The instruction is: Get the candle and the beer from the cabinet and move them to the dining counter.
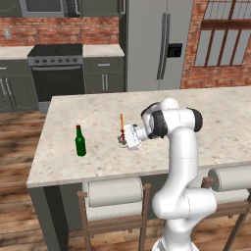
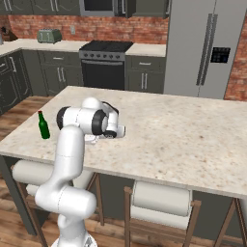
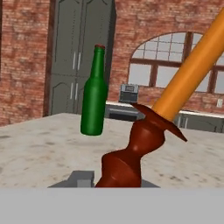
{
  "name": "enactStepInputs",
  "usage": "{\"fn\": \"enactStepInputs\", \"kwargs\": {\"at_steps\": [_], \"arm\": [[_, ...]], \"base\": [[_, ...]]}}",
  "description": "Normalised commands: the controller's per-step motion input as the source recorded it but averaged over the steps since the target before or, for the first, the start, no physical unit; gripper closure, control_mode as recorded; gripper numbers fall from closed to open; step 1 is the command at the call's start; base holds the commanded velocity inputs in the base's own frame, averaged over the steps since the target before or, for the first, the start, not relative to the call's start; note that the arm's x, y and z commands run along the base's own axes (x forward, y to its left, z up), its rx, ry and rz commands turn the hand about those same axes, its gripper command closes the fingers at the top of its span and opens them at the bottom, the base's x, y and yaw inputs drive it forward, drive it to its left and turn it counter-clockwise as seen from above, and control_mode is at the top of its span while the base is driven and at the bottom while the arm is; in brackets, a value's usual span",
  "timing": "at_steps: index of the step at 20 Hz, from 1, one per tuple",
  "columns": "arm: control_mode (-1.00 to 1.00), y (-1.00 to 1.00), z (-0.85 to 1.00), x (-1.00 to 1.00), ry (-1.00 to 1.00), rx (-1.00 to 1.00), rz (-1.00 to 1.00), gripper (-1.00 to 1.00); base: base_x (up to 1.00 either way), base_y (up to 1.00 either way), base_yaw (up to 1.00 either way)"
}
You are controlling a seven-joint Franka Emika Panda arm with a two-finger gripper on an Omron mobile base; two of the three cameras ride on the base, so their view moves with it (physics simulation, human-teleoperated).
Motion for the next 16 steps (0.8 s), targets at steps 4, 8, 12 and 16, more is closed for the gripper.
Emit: {"fn": "enactStepInputs", "kwargs": {"at_steps": [4,8,12,16], "arm": [[-1.00,-0.01,0.00,-0.07,0.00,0.01,0.00,-1.00],[-1.00,-0.14,0.18,-0.30,0.00,0.00,0.00,-1.00],[-1.00,-0.20,0.24,-0.32,0.00,0.00,0.00,-1.00],[-1.00,-0.24,0.26,-0.25,0.00,0.00,0.00,-1.00]], "base": [[0.00,0.00,0.00],[0.00,0.00,0.00],[0.00,0.00,0.00],[0.00,0.00,0.00]]}}
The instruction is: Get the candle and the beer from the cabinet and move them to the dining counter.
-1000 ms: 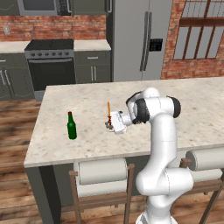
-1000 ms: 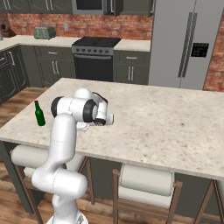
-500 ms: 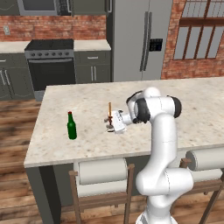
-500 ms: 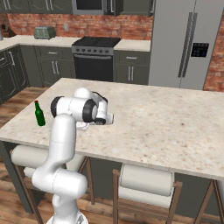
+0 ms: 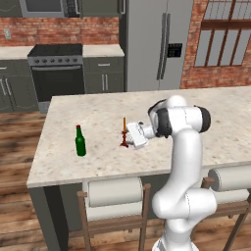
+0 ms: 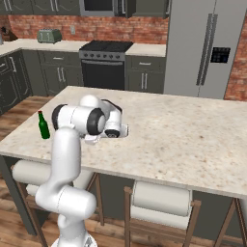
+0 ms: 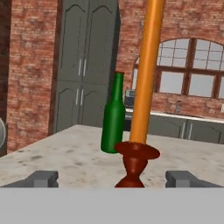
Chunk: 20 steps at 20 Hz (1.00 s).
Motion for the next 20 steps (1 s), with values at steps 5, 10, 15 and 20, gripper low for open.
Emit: {"fn": "enactStepInputs", "kwargs": {"at_steps": [5,10,15,20], "arm": [[-1.00,-0.28,0.34,-0.07,0.00,0.00,-0.01,-1.00],[-1.00,-0.29,0.27,-0.04,0.01,0.00,-0.02,-1.00],[-1.00,-0.32,0.29,-0.30,0.00,0.00,-0.04,-1.00],[-1.00,-0.22,0.40,-0.83,0.00,0.00,-0.08,-1.00]], "base": [[0.00,0.00,0.00],[0.00,0.00,0.00],[0.00,0.00,0.00],[0.00,0.00,0.00]]}}
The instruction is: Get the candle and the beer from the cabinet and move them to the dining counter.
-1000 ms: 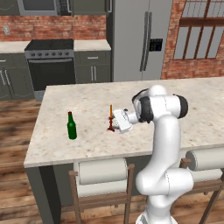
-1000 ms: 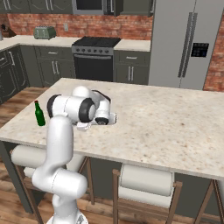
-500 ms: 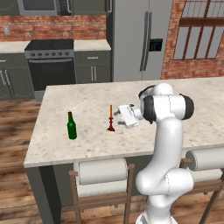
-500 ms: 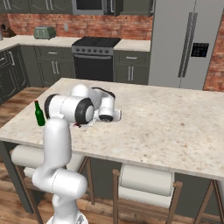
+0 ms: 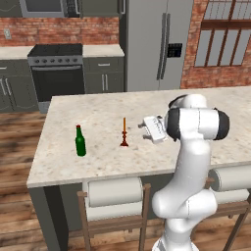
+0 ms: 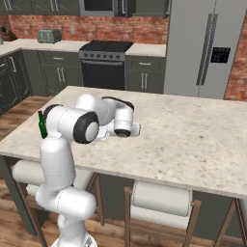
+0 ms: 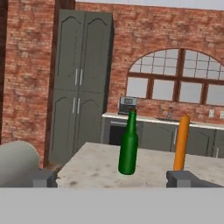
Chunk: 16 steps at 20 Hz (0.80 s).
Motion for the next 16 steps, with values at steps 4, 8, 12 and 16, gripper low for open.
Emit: {"fn": "enactStepInputs", "kwargs": {"at_steps": [4,8,12,16], "arm": [[-1.00,-0.02,0.61,-0.95,0.00,0.00,-0.10,-1.00],[-1.00,0.00,0.80,-0.81,0.00,0.00,-0.08,-1.00],[-1.00,0.00,0.92,-0.72,0.00,0.00,-0.06,-1.00],[-1.00,0.00,0.86,-0.75,0.00,0.00,-0.05,-1.00]], "base": [[0.00,0.00,0.00],[0.00,0.00,0.00],[0.00,0.00,0.00],[0.00,0.00,0.00]]}}
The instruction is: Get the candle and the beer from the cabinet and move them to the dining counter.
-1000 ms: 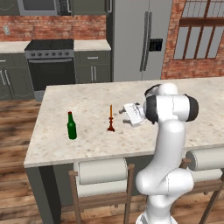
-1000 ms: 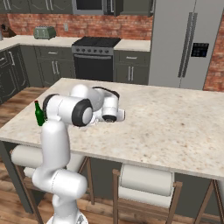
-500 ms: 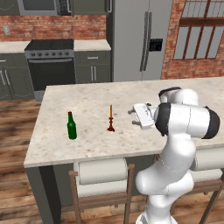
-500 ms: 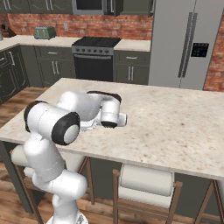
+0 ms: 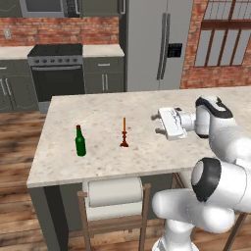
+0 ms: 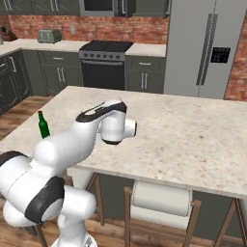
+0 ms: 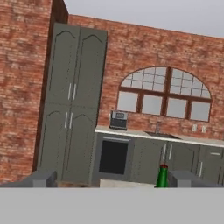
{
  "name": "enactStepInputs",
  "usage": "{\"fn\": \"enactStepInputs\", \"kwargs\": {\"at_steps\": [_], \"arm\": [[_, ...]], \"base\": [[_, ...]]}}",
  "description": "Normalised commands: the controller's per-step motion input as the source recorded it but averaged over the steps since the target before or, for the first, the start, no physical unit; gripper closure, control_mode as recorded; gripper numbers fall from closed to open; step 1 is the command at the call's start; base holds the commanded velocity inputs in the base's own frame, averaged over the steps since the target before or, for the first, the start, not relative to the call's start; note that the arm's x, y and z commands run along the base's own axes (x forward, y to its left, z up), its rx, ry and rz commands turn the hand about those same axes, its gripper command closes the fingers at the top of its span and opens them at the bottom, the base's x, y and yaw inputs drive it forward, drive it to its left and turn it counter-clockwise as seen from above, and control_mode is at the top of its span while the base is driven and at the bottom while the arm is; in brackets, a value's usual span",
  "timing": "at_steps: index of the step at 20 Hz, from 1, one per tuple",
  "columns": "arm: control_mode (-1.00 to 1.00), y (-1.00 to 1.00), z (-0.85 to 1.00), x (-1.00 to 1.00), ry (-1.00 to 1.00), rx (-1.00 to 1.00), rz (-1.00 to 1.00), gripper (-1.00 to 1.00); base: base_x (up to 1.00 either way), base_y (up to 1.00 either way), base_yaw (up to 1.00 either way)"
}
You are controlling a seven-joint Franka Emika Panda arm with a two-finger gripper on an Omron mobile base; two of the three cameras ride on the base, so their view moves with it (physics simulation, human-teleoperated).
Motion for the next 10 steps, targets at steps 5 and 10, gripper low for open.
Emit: {"fn": "enactStepInputs", "kwargs": {"at_steps": [5,10], "arm": [[-1.00,0.00,0.86,-0.88,0.00,-0.03,-0.05,-1.00],[-1.00,0.00,0.76,-0.99,0.00,-0.05,-0.07,-1.00]], "base": [[0.00,0.00,0.00],[0.00,0.00,0.00]]}}
